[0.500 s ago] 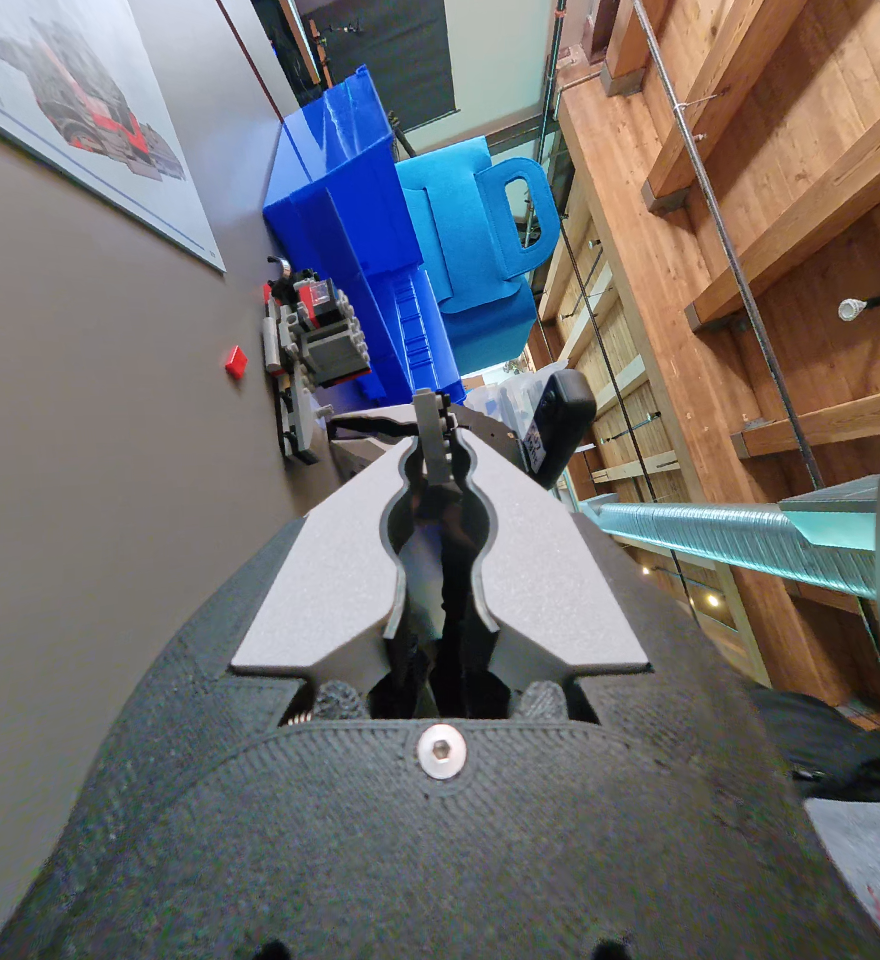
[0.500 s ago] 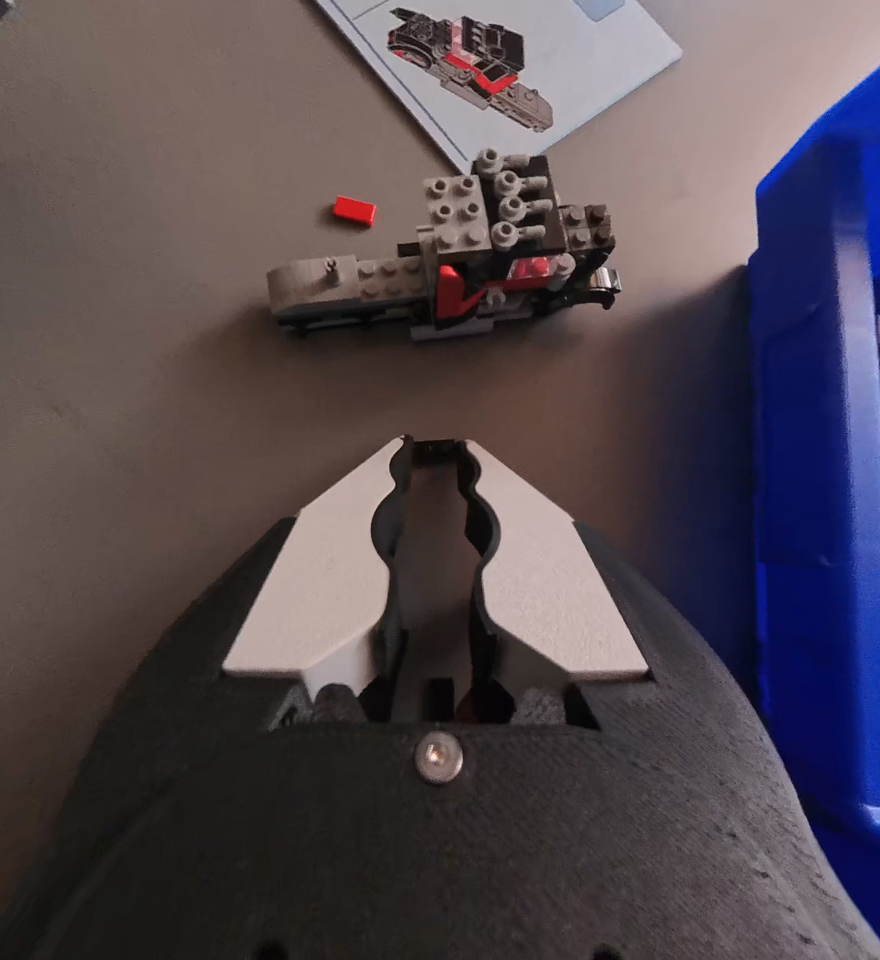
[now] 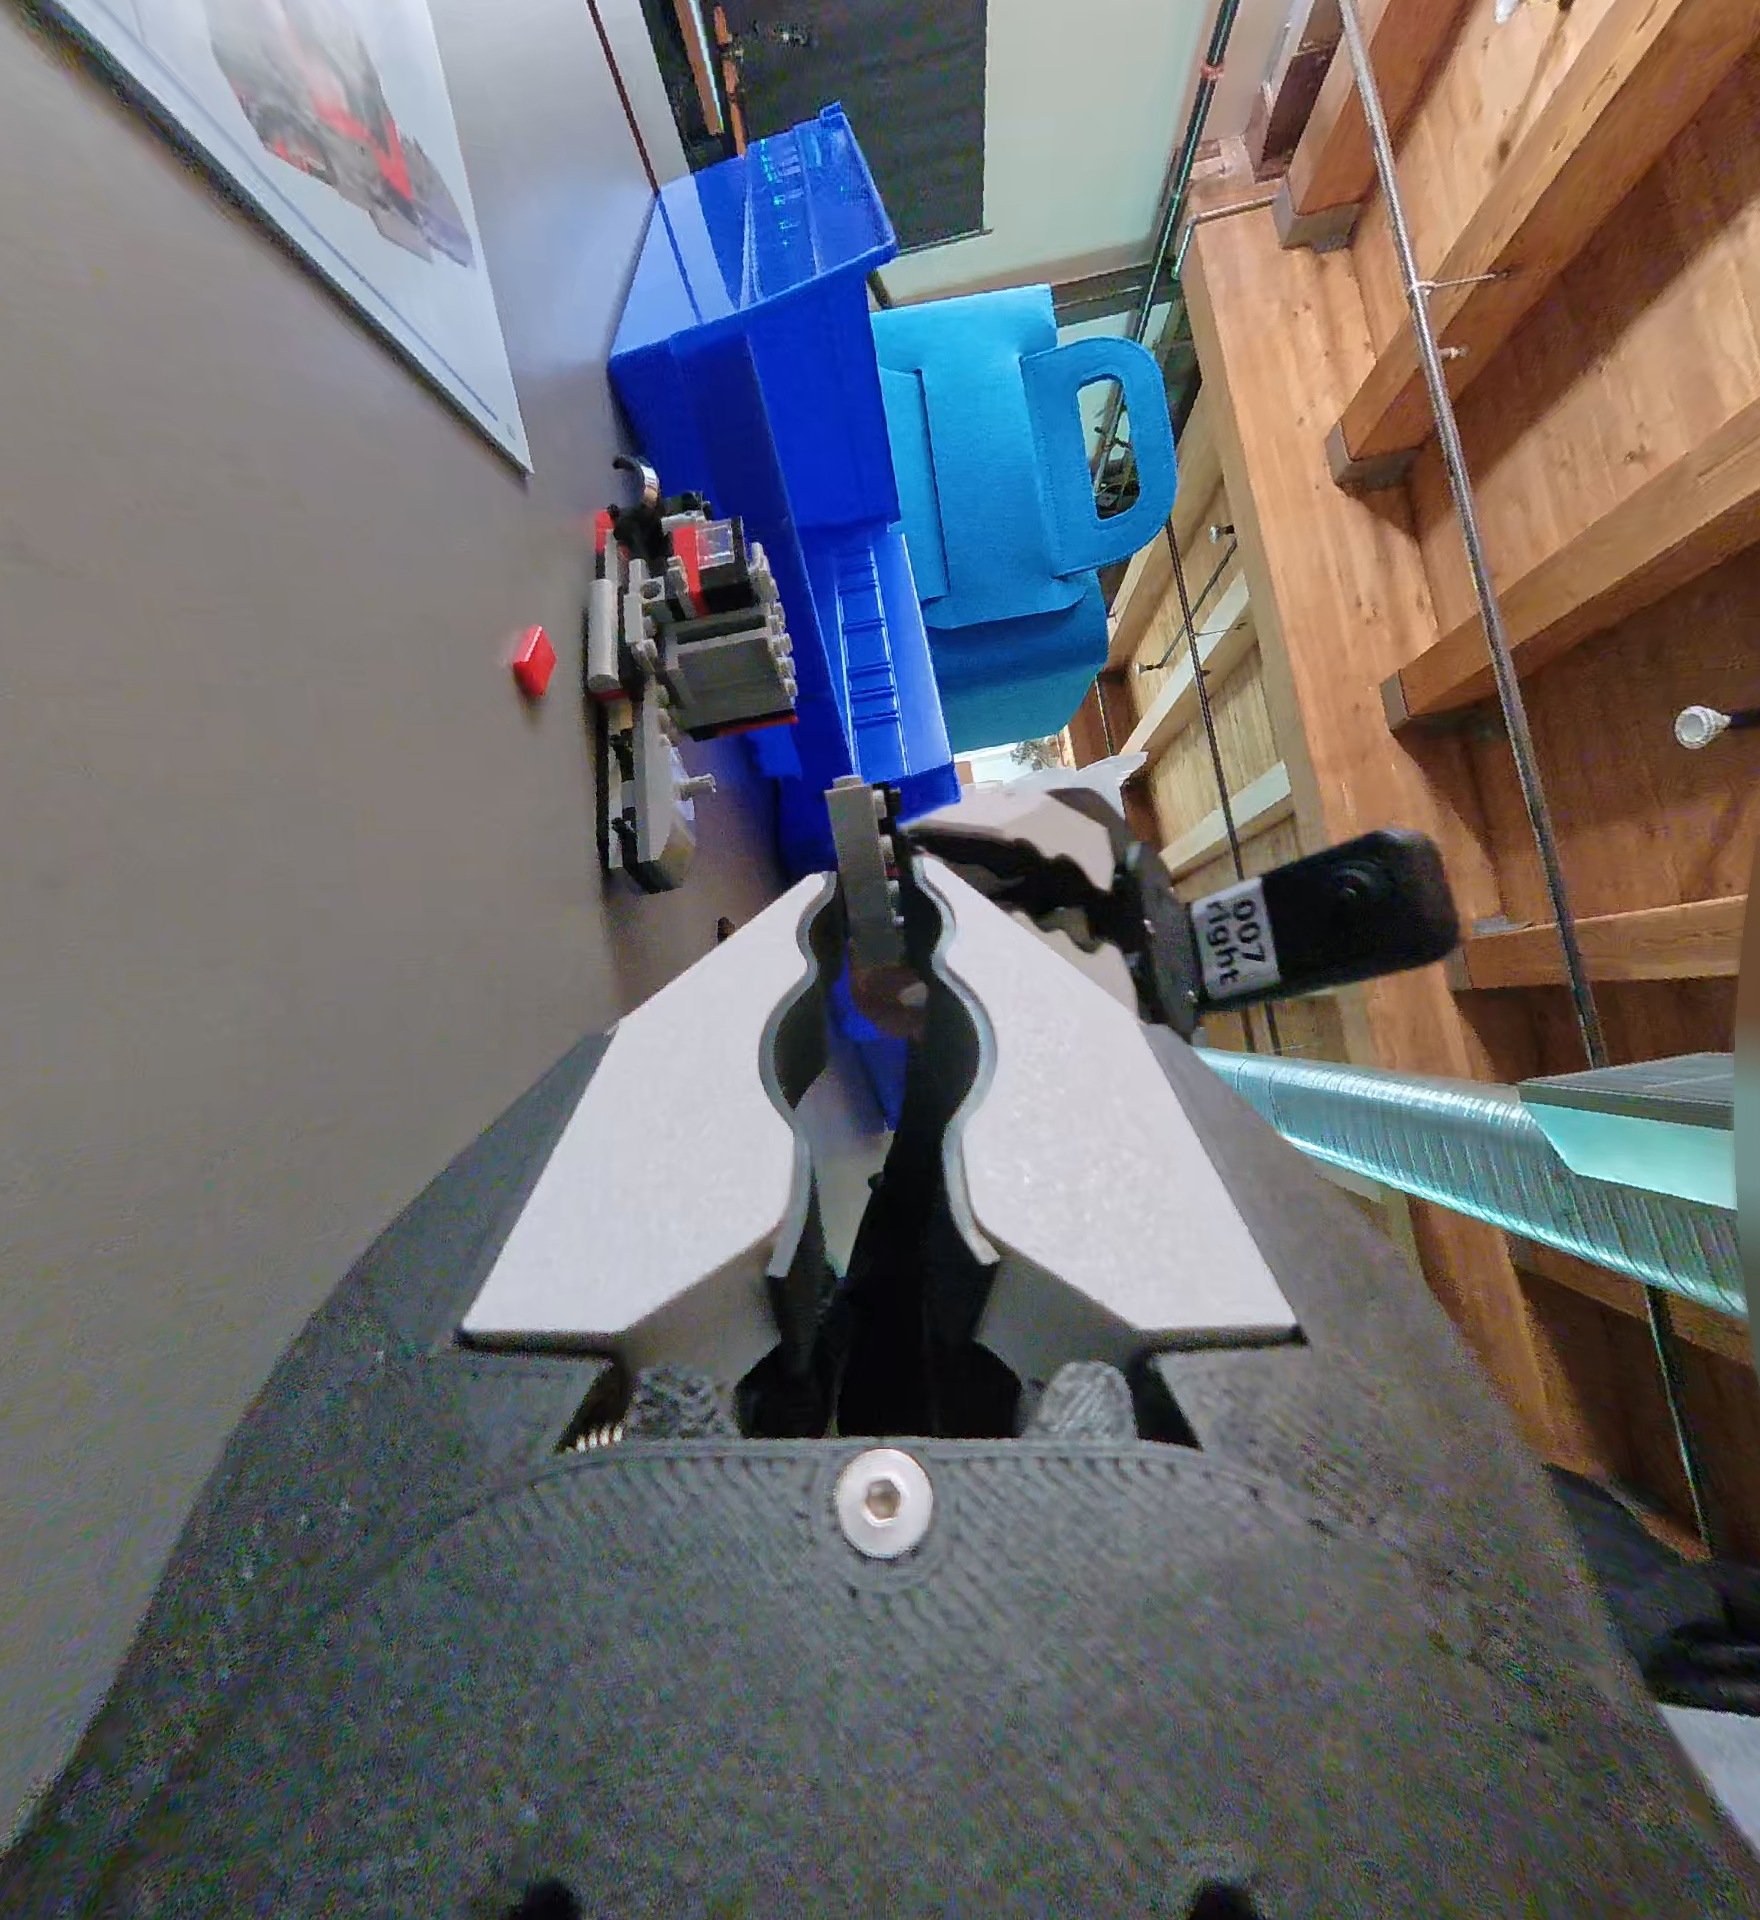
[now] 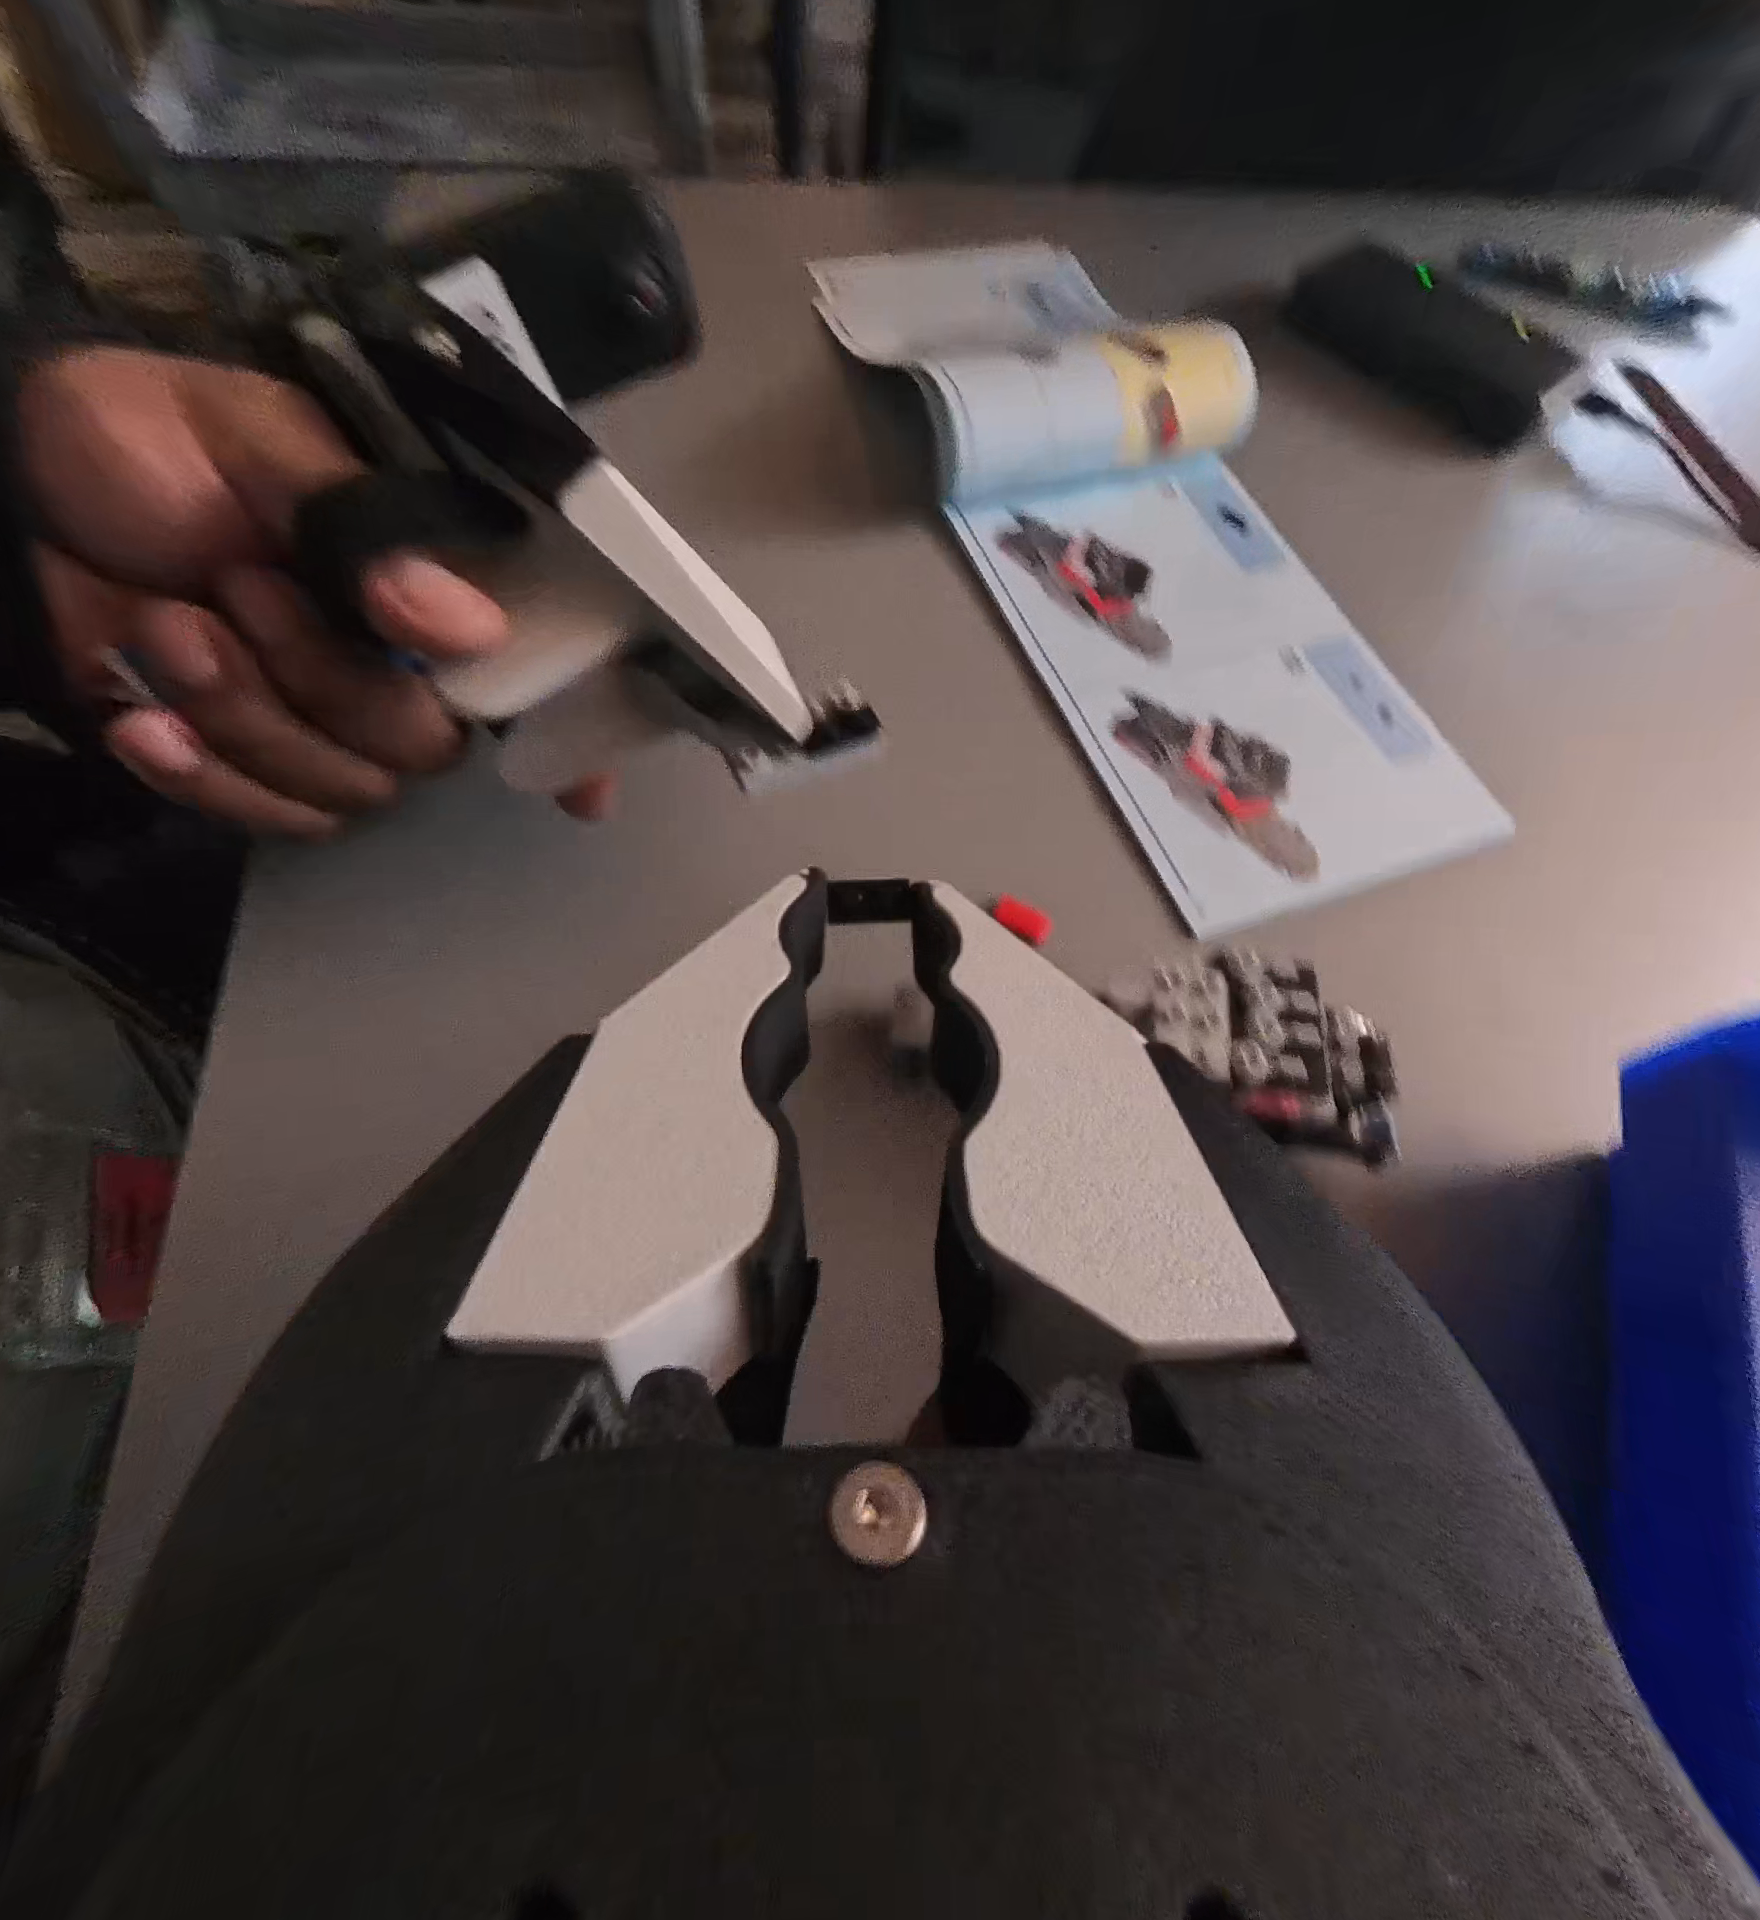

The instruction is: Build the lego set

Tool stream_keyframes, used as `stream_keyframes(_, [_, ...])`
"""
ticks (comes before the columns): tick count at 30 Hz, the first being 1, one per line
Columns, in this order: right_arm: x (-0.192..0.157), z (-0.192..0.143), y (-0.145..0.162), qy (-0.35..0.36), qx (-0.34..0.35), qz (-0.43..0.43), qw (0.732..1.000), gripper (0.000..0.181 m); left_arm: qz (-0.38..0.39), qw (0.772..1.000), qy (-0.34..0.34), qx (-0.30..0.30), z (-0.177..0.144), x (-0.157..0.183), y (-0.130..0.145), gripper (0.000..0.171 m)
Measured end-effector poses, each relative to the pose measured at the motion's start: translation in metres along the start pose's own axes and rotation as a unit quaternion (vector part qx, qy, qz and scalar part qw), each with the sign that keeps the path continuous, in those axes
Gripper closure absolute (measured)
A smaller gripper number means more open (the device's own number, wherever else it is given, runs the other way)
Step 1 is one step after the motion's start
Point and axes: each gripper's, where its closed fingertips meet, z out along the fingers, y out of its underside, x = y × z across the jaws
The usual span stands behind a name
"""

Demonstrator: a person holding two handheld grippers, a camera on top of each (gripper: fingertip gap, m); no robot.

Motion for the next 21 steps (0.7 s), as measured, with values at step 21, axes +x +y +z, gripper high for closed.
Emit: stream_keyframes(21, [-0.020,0.024,-0.024,-0.031,0.026,-0.070,0.997,0.165,-0.027,0.999,0.028,0.003,0.001,0.006,-0.001,0.160])
